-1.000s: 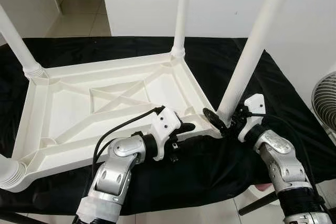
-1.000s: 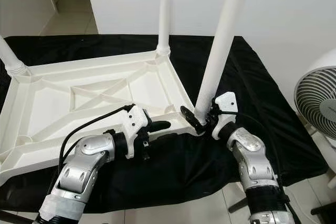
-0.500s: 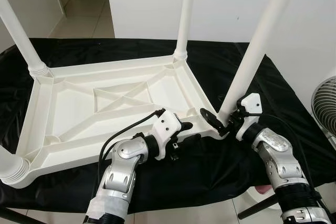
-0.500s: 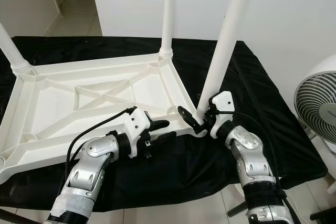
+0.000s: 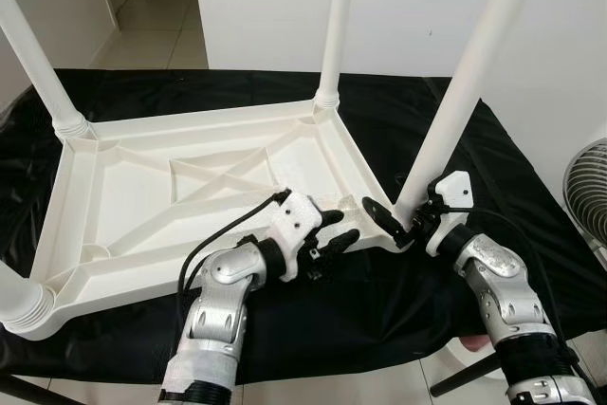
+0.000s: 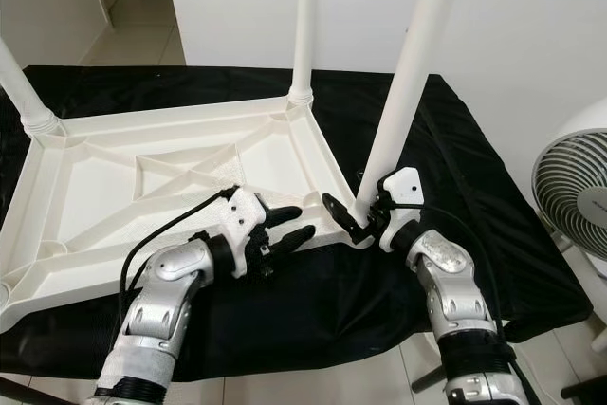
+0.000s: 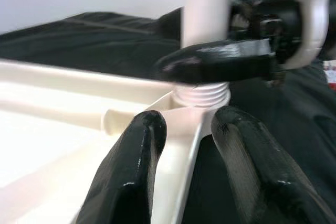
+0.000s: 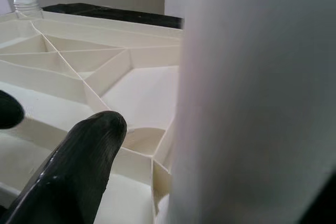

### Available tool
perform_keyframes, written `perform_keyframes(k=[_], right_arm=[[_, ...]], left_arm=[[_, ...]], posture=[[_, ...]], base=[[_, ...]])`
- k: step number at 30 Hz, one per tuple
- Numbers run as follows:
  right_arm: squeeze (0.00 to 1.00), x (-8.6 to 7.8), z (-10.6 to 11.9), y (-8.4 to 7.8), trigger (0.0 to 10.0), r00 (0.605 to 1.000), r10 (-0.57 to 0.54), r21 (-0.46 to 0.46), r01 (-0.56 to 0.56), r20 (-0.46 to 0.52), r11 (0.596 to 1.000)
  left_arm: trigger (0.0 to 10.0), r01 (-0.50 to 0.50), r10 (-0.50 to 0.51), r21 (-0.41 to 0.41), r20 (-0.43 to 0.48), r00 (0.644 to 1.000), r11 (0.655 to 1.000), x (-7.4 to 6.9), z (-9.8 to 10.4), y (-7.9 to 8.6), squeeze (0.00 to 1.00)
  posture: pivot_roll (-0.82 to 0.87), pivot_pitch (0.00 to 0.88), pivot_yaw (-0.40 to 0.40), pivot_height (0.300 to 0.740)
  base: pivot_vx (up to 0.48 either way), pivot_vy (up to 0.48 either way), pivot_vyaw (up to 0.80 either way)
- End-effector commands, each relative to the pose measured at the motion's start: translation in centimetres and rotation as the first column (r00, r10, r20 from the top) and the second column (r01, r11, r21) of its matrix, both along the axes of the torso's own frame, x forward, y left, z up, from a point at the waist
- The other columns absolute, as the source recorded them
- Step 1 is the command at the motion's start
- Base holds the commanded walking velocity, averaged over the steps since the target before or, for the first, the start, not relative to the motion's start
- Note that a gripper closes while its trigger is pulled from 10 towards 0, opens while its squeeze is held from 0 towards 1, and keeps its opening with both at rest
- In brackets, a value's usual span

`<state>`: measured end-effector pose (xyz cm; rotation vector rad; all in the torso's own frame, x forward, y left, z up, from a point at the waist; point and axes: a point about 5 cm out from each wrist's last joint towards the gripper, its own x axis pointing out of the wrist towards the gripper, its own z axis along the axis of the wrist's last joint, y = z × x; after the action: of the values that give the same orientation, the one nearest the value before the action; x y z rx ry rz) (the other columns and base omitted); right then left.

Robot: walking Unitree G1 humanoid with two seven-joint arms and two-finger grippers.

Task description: Building children table

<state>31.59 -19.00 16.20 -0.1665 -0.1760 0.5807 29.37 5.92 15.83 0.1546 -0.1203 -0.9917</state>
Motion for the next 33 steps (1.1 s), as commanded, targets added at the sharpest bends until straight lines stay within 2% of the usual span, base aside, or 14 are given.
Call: perform_keyframes(k=[1,2,4,8,20,21,23,25,26,27,29,30,31,33], right_arm=[[0.0,-0.2,-0.2,-0.4,10.0,0.999,-0.047,0.01,0.047,0.008,0.999],[0.0,-0.2,-0.2,-0.4,10.0,0.999,-0.047,0.01,0.047,0.008,0.999],[0.0,-0.5,-0.5,-0.4,10.0,0.997,-0.082,0.027,0.082,0.012,0.996],[0.0,-0.8,-0.7,-0.3,10.0,0.996,-0.091,0.035,0.091,0.012,0.995],[0.0,-1.0,-0.9,-0.2,10.0,0.994,-0.112,0.052,0.111,0.016,0.992],[0.0,-1.0,-0.8,-0.2,10.0,0.994,-0.112,0.049,0.111,0.017,0.993],[0.0,-1.0,-0.8,-0.2,10.0,0.994,-0.112,0.049,0.111,0.017,0.993],[0.0,-0.9,-0.7,-0.1,10.0,0.995,-0.101,0.043,0.1,0.015,0.994],[0.0,-0.9,-0.7,-0.1,10.0,0.995,-0.101,0.043,0.1,0.015,0.994],[0.0,-0.7,-0.7,-0.1,10.0,0.996,-0.089,0.034,0.089,0.01,0.995],[0.0,-0.7,-0.7,-0.1,10.0,0.996,-0.089,0.034,0.089,0.01,0.995],[0.0,-0.7,-0.6,-0.1,10.0,0.996,-0.087,0.031,0.086,0.01,0.996],[0.0,-0.7,-0.6,-0.1,10.0,0.996,-0.087,0.031,0.086,0.01,0.996],[0.0,-0.4,-0.5,0.0,10.0,0.997,-0.082,0.022,0.082,0.01,0.996]], left_arm=[[10.0,-0.563,0.555,-0.176,-0.098,0.826,0.808,1.8,0.6,1.4,0.0],[10.0,-0.563,0.555,-0.176,-0.098,0.826,0.808,1.8,0.6,1.4,0.0],[10.0,-0.629,0.608,-0.196,-0.159,0.778,0.752,2.0,0.5,1.8,0.0],[10.0,-0.655,0.628,-0.2,-0.184,0.756,0.729,2.1,0.4,2.0,0.0],[10.0,-0.684,0.652,-0.187,-0.209,0.729,0.705,2.5,0.6,2.1,0.0],[10.0,-0.656,0.622,-0.186,-0.212,0.754,0.732,2.4,0.7,1.7,0.0],[10.0,-0.656,0.622,-0.186,-0.212,0.754,0.732,2.4,0.7,1.7,0.0],[10.0,-0.489,0.471,-0.153,-0.141,0.871,0.859,1.4,0.7,-0.2,0.0],[10.0,-0.489,0.471,-0.153,-0.141,0.871,0.859,1.4,0.7,-0.2,0.0],[10.0,-0.274,0.268,-0.074,-0.082,0.96,0.959,-0.5,-0.2,-1.6,0.0],[10.0,-0.274,0.268,-0.074,-0.082,0.96,0.959,-0.5,-0.2,-1.6,0.0],[10.0,-0.214,0.211,-0.044,-0.062,0.975,0.976,-1.1,-0.6,-1.8,0.0],[10.0,-0.214,0.211,-0.044,-0.062,0.975,0.976,-1.1,-0.6,-1.8,0.0],[10.0,-0.102,0.105,0.036,-0.086,0.991,0.994,-2.1,-2.2,-2.3,0.0]], posture=[[-0.03,0.046,0.014,0.74],[-0.03,0.046,0.014,0.74],[-0.03,0.047,0.029,0.74],[-0.04,0.051,0.046,0.74],[-0.04,0.048,0.052,0.74],[-0.04,0.049,0.046,0.74],[-0.04,0.049,0.046,0.74],[-0.04,0.055,0.032,0.74],[-0.04,0.055,0.032,0.74],[-0.03,0.056,0.021,0.74],[-0.03,0.056,0.021,0.74],[-0.03,0.056,0.021,0.74],[-0.03,0.056,0.021,0.74],[-0.03,0.052,0.01,0.74]], base=[[0.0,0.0,0.0],[0.0,0.0,0.0],[0.0,0.0,0.0],[0.0,0.0,0.0],[0.0,0.0,0.0],[0.0,0.0,0.0],[0.0,0.0,0.0],[0.0,0.0,0.0],[0.0,0.0,0.0],[0.0,0.0,0.0],[0.0,0.0,0.0],[0.0,0.0,0.0],[0.0,0.0,0.0],[0.0,0.0,0.0]])
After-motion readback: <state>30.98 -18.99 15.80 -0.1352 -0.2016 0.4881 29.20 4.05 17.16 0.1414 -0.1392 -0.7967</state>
